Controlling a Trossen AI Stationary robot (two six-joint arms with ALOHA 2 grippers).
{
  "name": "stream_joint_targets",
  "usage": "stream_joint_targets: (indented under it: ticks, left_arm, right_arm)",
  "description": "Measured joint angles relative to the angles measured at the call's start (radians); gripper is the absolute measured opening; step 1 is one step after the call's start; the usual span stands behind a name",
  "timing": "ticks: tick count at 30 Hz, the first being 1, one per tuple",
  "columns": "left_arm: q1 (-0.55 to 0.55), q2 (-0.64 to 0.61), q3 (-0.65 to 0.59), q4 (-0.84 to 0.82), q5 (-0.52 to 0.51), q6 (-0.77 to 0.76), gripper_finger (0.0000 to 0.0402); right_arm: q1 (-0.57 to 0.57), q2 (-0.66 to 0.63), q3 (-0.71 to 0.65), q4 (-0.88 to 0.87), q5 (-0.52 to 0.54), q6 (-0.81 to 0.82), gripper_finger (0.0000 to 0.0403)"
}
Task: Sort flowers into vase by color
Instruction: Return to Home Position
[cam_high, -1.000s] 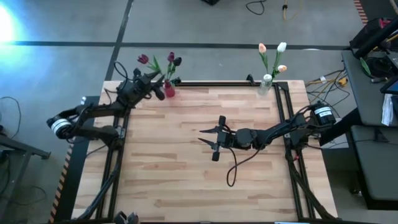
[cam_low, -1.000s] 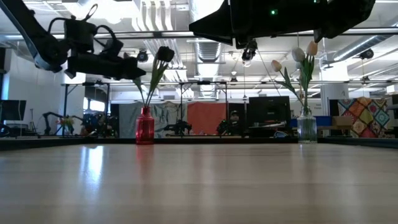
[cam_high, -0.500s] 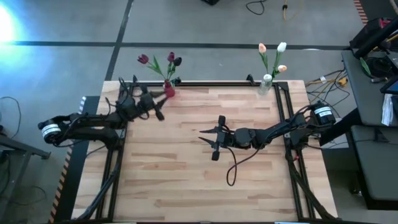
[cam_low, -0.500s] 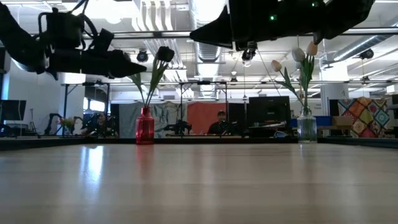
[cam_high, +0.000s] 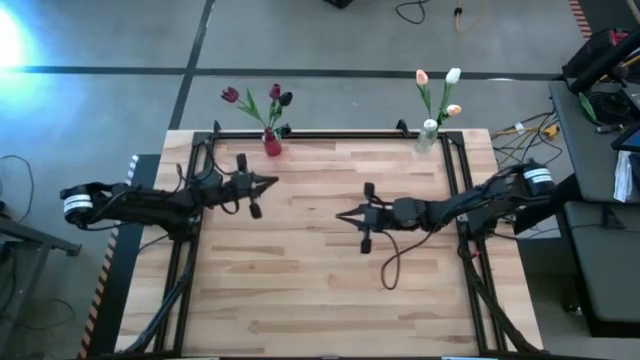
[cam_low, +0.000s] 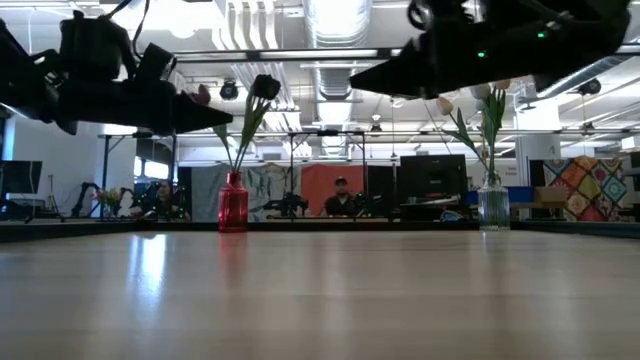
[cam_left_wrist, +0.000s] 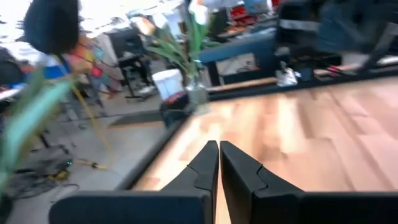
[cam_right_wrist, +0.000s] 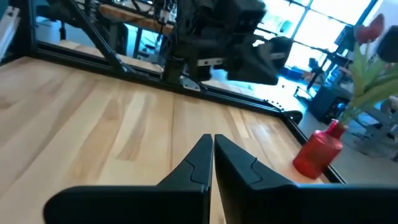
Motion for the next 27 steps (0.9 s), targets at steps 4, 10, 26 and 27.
stream_joint_targets:
  ticks: [4,10,26,27]
  left_arm:
    - [-0.016,-0.031,-0.013,-0.05,0.046,-0.03,0.0001]
    - [-0.02,-0.121,-0.022,-0.127,0.074,-0.05,0.0]
    - [-0.037,-0.45,-0.105,-0.27,0.101,-0.097,0.0]
    - [-0.037,-0.467,-0.105,-0.288,0.101,-0.096,0.0]
  right_arm:
    - [-0.001,-0.124,-0.107,-0.013,0.0,0.002,0.0009]
    - [-0.002,-0.339,-0.248,-0.112,-0.015,0.058,0.0009]
    - [-0.024,-0.758,-0.529,-0.163,-0.094,0.092,0.0008]
    - [-0.036,-0.778,-0.544,-0.168,-0.12,0.104,0.0008]
